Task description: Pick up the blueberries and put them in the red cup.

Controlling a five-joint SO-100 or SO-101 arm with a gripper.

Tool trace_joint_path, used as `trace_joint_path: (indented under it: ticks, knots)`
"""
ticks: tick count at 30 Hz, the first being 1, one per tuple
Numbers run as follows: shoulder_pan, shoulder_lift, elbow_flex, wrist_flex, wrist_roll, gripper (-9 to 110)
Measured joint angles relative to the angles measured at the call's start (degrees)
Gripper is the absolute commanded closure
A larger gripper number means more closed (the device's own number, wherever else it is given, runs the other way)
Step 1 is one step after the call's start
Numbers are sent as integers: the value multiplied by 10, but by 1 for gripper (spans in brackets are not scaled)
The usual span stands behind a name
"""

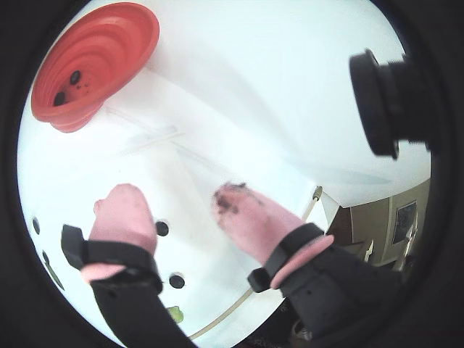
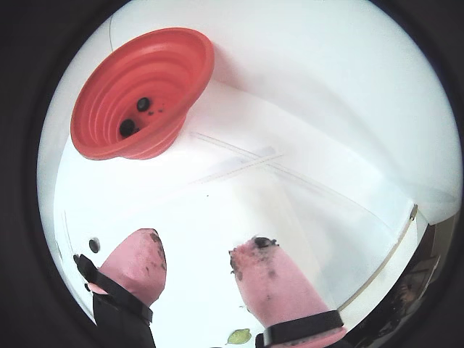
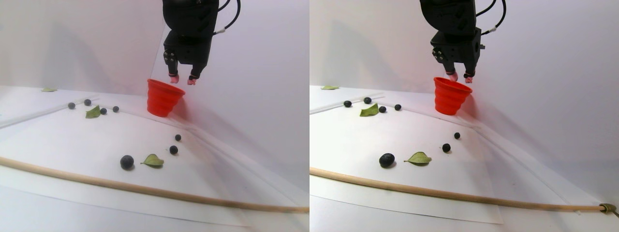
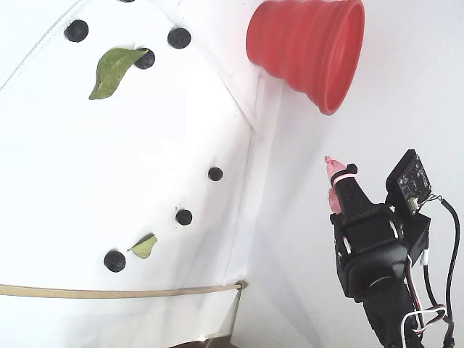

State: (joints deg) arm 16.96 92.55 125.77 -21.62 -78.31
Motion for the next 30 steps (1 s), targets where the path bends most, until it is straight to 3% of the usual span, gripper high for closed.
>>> trace_joint_path:
  ticks: [30]
  knots:
    - [34,-101,22,-99,3,84]
